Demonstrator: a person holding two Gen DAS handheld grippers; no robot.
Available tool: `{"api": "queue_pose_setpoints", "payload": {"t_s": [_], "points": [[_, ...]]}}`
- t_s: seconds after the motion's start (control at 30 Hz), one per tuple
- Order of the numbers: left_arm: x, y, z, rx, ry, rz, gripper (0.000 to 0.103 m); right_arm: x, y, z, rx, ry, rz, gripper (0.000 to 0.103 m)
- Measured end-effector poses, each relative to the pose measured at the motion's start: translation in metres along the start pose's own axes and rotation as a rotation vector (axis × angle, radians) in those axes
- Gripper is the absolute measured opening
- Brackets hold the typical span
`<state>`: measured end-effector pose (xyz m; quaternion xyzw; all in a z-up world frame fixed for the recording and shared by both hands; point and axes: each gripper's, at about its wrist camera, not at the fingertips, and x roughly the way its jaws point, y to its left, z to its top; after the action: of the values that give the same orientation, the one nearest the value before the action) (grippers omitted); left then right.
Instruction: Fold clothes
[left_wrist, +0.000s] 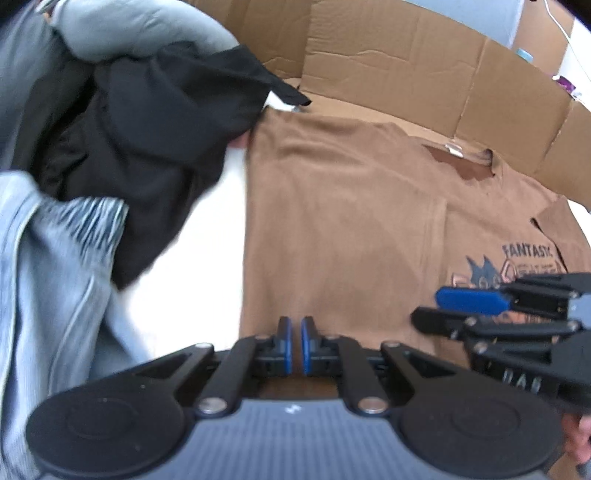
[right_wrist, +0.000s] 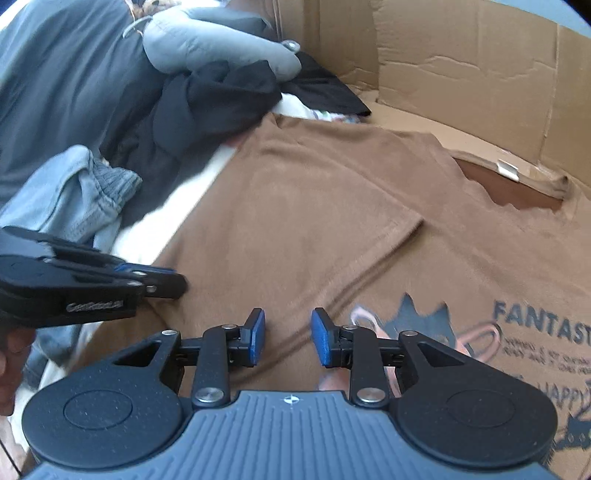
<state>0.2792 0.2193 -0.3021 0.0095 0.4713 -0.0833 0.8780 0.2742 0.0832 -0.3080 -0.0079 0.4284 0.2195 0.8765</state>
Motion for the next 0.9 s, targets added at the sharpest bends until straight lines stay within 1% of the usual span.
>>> {"api": "queue_pose_setpoints", "payload": {"t_s": [0.07, 0.1, 0.13, 0.2, 0.3, 0.4, 0.57, 0.67, 0.77, 0.8, 0.83, 0.87, 0.9], "points": [[-0.008, -0.003, -0.009, 0.007, -0.018, 0.017, 0.008, -0.005, -0.001, -0.003, 0.0, 0.007, -0.015, 0.035], [-0.014, -0.004, -0.012, 0.01, -0.034, 0.021, 0.008, -0.009, -0.001, -0.003, 0.0, 0.005, -0.006, 0.035], [-0.019, -0.004, -0.013, 0.005, -0.055, 0.02, 0.012, -0.012, 0.0, -0.003, -0.001, -0.003, 0.012, 0.035], [-0.026, -0.002, -0.012, -0.032, -0.093, 0.005, 0.016, -0.017, 0.003, -0.003, -0.014, -0.024, 0.047, 0.036], [-0.029, -0.003, -0.008, -0.06, -0.132, -0.016, 0.016, -0.019, 0.014, -0.002, -0.045, -0.049, 0.065, 0.036], [-0.019, -0.007, -0.006, -0.043, -0.115, -0.021, 0.016, -0.013, 0.024, -0.004, -0.071, -0.042, 0.061, 0.036], [-0.001, -0.005, -0.015, -0.045, -0.046, -0.017, 0.016, 0.0, 0.029, -0.017, -0.112, 0.004, 0.026, 0.036], [-0.004, -0.006, -0.02, -0.019, -0.049, -0.01, 0.016, 0.0, 0.032, -0.017, -0.153, 0.014, 0.016, 0.036], [-0.01, -0.009, -0.017, 0.014, -0.035, 0.001, 0.019, -0.006, 0.031, -0.009, -0.137, 0.053, 0.014, 0.036], [-0.014, -0.009, -0.015, 0.015, -0.036, 0.001, 0.023, -0.011, 0.029, -0.006, -0.127, 0.057, 0.017, 0.036], [-0.019, -0.009, -0.012, 0.011, -0.039, 0.001, 0.031, -0.017, 0.028, -0.004, -0.124, 0.056, 0.021, 0.037], [-0.025, -0.009, -0.01, 0.006, -0.043, 0.001, 0.036, -0.024, 0.027, -0.002, -0.126, 0.054, 0.024, 0.037], [-0.03, -0.009, -0.007, 0.002, -0.046, 0.001, 0.046, -0.032, 0.025, 0.0, -0.124, 0.055, 0.027, 0.039]]}}
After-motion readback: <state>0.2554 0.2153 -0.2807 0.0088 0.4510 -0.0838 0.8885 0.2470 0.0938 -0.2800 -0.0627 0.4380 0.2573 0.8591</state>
